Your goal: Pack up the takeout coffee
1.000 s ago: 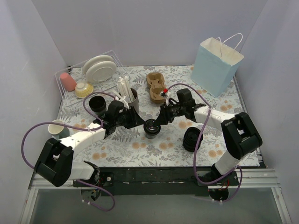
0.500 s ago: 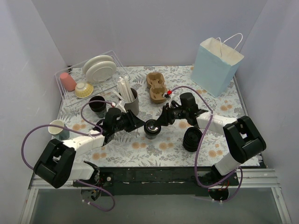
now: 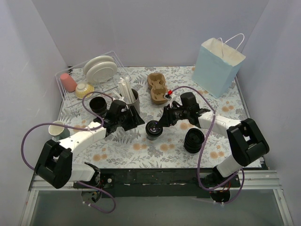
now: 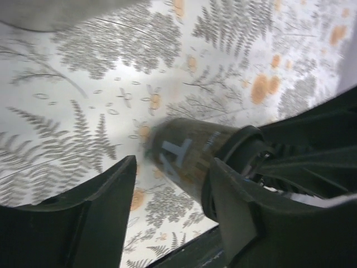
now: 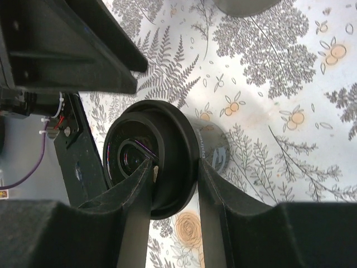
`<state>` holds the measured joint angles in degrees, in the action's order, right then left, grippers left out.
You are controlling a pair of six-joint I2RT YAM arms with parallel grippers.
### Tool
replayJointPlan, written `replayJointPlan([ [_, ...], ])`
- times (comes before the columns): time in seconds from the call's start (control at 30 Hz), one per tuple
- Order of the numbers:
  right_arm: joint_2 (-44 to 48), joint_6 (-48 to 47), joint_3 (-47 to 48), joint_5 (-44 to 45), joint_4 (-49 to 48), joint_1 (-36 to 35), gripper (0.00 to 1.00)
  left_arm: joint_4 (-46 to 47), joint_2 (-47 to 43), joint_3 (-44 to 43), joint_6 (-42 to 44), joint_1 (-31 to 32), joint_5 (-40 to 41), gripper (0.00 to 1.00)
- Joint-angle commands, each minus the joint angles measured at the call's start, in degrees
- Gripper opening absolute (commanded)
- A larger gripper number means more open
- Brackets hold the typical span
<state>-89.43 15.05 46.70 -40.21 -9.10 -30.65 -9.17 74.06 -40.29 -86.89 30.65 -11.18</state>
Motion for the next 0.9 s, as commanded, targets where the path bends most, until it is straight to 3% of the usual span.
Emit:
replayJointPlan([
  [0.0,-1.01,-5.21,-1.61,7.69,15.25,-0.28,0.19,-17.98,-1.55,-8.2,5.68,-0.42,8.71,0.6],
  [0.2,1.89,-2.75,-0.21,9.88,16.13,-0.28,0.17,-23.44,-5.5,-12.88,12.52,-0.42,10.48,0.69],
  [0.37,5.4,-0.02,1.11,14.8,15.96,0.68,0.14,-20.9,-11.04,-8.58,18.94,-0.42,10.39,0.75],
  [0.63,7.16,2.26,4.8,19.29,17.63,2.79,0.05,-17.73,-16.49,-3.04,21.06,-0.42,9.34,0.78],
  [0.73,8.13,1.83,6.29,20.25,19.29,5.25,0.05,-18.07,-16.32,-2.95,21.41,-0.42,8.45,0.78],
  [0.87,10.5,0.6,6.83,19.38,21.23,14.2,0.05,-17.9,-17.02,-2.69,21.5,-0.42,7.84,0.8],
])
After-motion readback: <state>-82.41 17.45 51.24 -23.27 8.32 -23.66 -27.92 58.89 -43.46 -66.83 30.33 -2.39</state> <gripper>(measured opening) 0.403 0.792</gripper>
